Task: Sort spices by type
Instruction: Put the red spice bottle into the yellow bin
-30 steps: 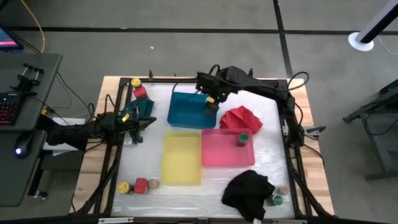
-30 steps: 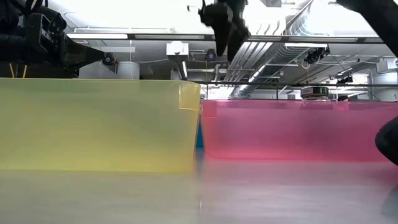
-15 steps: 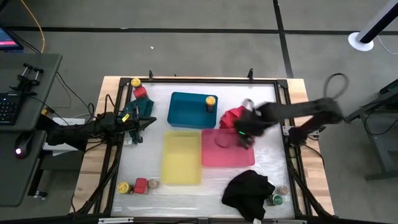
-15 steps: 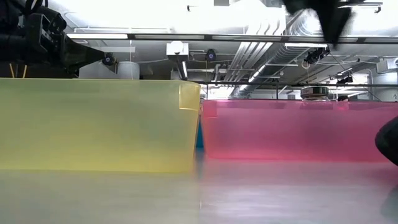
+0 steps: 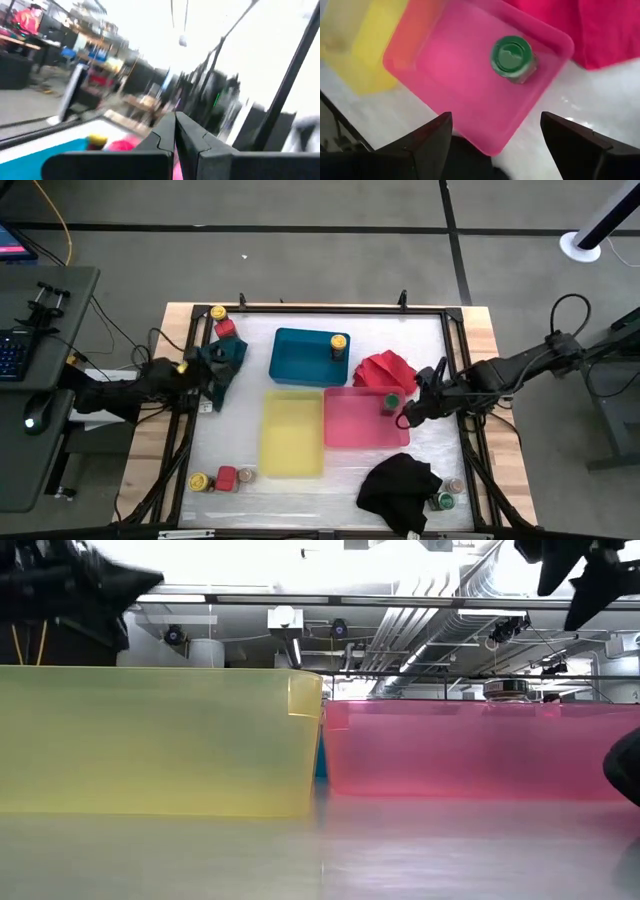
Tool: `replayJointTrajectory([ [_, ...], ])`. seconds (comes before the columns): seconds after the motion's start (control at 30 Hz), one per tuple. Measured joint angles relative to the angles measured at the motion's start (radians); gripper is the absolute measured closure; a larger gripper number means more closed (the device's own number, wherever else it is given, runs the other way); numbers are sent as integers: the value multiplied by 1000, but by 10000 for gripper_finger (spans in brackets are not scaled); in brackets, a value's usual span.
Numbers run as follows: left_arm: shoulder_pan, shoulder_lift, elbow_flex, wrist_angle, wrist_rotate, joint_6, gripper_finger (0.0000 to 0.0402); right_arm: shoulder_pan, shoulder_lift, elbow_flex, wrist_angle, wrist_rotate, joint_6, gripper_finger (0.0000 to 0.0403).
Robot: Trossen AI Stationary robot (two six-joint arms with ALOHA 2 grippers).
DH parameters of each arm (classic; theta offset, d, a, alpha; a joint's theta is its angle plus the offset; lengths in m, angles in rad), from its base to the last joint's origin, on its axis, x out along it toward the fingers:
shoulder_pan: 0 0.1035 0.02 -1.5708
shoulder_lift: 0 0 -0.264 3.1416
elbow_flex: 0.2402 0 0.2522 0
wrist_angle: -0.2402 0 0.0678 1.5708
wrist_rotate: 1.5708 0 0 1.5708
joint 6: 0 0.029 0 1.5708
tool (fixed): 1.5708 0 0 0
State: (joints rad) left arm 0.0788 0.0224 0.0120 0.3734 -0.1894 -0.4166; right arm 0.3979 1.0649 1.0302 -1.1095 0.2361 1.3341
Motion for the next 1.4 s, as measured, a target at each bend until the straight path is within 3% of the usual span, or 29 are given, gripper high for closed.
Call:
replayJointTrajectory([
  [0.07,0,37,19,81,-8,-45,401,0,1,-12,27,5,-82,104],
  [0.17,-4,164,136,-12,-30,-69,402,-1,2,-28,40,26,-160,104],
  [0.27,-4,367,340,-271,-30,-70,402,-14,2,-31,37,30,-230,104],
  [0.37,-5,572,603,-635,-10,-36,402,-32,1,-31,37,21,-284,104],
  [0.53,-70,852,991,-1206,253,7,402,-39,1,-31,37,13,-301,104],
  [0.63,-220,955,1109,-1363,358,-29,401,-39,1,-31,37,22,-296,104],
  [0.8,-571,1043,1119,-1338,321,-238,402,-39,1,-31,38,26,-303,104],
  [0.97,-829,1162,1114,-1284,276,-688,402,-39,1,-31,38,39,-303,104],
  [1.1,-894,1251,1113,-1292,295,-893,401,-39,1,-31,39,84,-304,104],
  [1.23,-882,1307,1113,-1319,362,-868,394,-40,1,-31,39,106,-315,104],
  [1.4,-863,1365,1114,-1305,343,-773,399,-39,1,-31,39,109,-338,104],
])
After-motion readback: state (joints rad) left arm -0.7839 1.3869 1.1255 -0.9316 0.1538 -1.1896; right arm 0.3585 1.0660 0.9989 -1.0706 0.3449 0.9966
